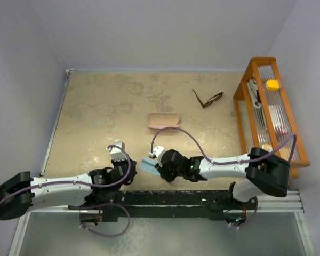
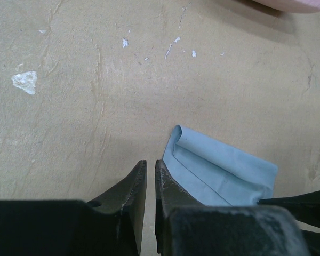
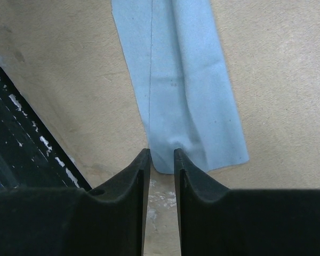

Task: Organize the sunglasses
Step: Adjust the glasses cleaning cloth at the center of the board.

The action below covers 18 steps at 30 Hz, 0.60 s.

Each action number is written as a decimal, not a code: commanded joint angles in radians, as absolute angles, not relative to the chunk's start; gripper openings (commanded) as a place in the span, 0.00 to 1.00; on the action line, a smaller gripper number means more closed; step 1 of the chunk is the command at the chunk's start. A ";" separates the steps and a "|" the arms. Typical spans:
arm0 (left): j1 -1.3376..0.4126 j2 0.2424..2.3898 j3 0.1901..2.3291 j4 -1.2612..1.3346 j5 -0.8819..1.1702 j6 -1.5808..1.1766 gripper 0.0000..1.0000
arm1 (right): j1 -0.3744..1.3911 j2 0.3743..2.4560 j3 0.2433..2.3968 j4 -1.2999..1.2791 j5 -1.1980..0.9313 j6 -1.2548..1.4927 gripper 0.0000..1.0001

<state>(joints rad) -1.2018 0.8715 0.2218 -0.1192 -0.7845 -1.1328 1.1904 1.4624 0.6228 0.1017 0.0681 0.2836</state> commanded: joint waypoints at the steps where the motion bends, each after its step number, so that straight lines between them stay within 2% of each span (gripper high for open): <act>1: -1.202 0.874 0.220 -0.079 -0.790 -1.129 0.08 | 1.195 1.430 0.637 0.072 0.052 0.284 0.28; 10: -1.203 0.879 0.216 -0.077 -0.786 -1.132 0.08 | 1.204 1.457 0.617 0.082 0.057 0.276 0.25; 11: -1.202 0.877 0.216 -0.077 -0.785 -1.132 0.08 | 1.206 1.462 0.616 0.087 0.059 0.275 0.23; 14: -1.203 0.876 0.216 -0.078 -0.785 -1.135 0.08 | 1.208 1.473 0.614 0.095 0.068 0.280 0.11; 18: -1.202 0.876 0.216 -0.080 -0.784 -1.133 0.09 | 1.210 1.487 0.618 0.095 0.077 0.283 0.06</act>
